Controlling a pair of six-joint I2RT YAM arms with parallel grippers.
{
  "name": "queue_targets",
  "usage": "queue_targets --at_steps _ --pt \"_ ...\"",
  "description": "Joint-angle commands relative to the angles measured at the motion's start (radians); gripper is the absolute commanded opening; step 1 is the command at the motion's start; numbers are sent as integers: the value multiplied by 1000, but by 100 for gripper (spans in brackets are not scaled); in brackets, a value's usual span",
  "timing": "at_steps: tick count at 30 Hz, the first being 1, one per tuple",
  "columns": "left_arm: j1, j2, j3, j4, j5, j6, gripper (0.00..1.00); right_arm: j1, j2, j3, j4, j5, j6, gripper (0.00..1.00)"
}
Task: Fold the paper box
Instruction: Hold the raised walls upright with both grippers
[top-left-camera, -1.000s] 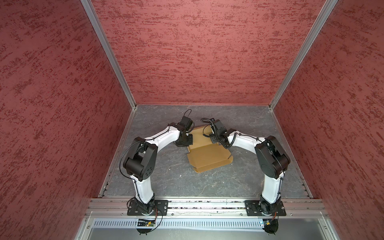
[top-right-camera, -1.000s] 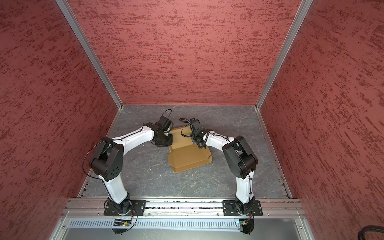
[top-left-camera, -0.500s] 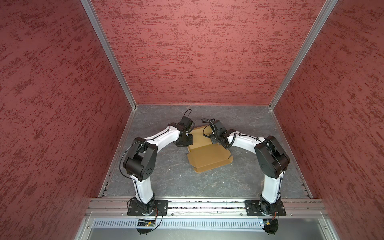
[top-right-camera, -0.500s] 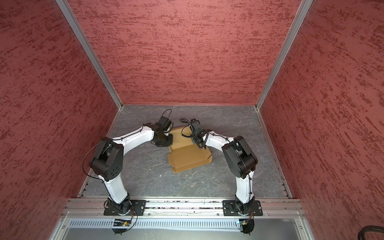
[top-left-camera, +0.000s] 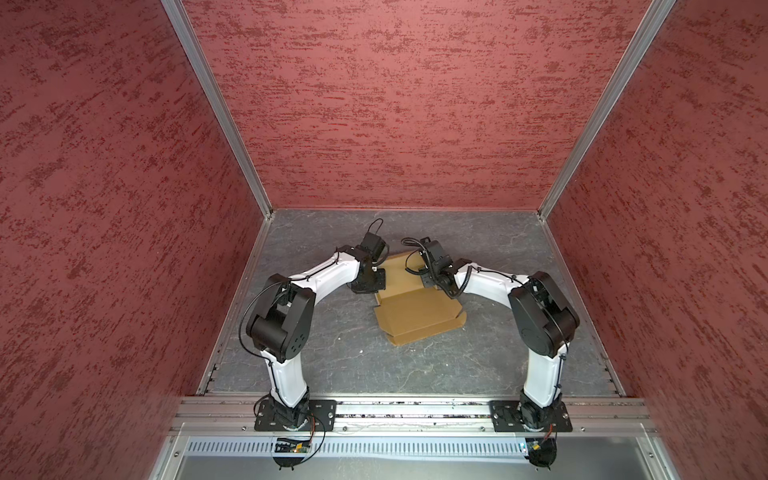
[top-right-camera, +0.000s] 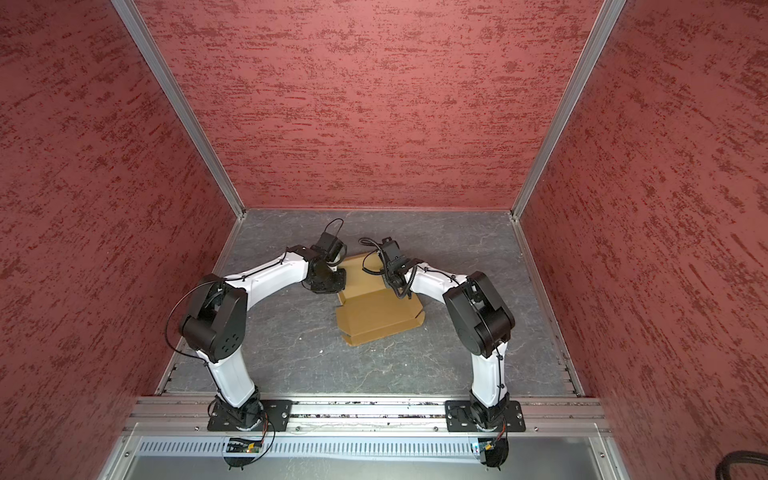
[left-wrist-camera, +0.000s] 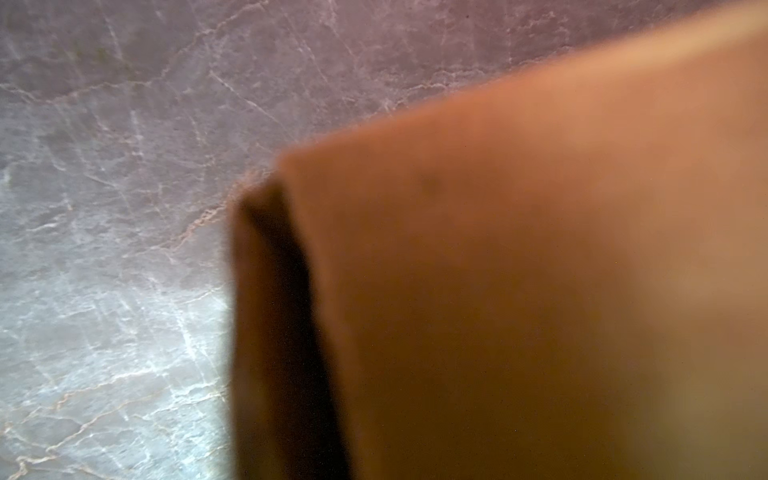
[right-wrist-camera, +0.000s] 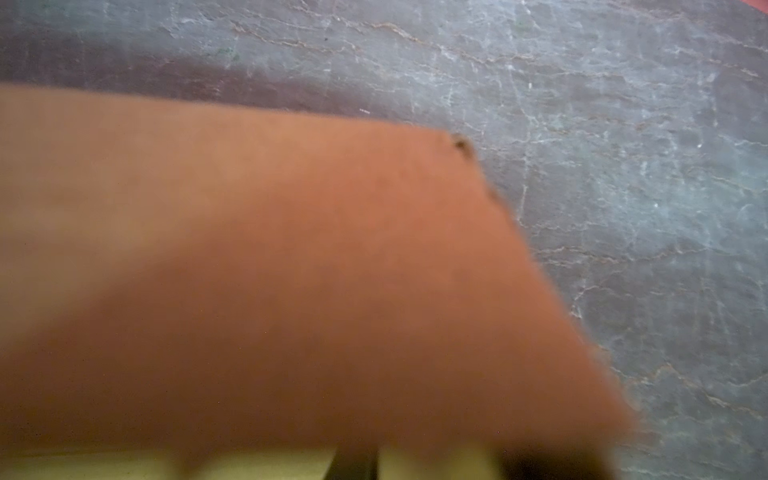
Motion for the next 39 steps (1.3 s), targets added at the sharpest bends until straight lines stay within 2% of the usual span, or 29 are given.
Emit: queue_targets --at_steps 1,20,26,32,39 --pt "-23 -20 13 77 49 23 0 25 -15 -21 -3 -40 24 13" --pt "-20 -25 2 77 27 22 0 17 -101 -66 92 101 153 23" --pt "-20 -22 3 76 27 23 0 6 -121 -83 101 129 177 17" --pt "-20 -29 3 70 34 21 0 -11 -122 -96 111 111 190 1" --pt "-22 -49 11 56 68 -2 0 -16 -77 -48 62 66 171 0"
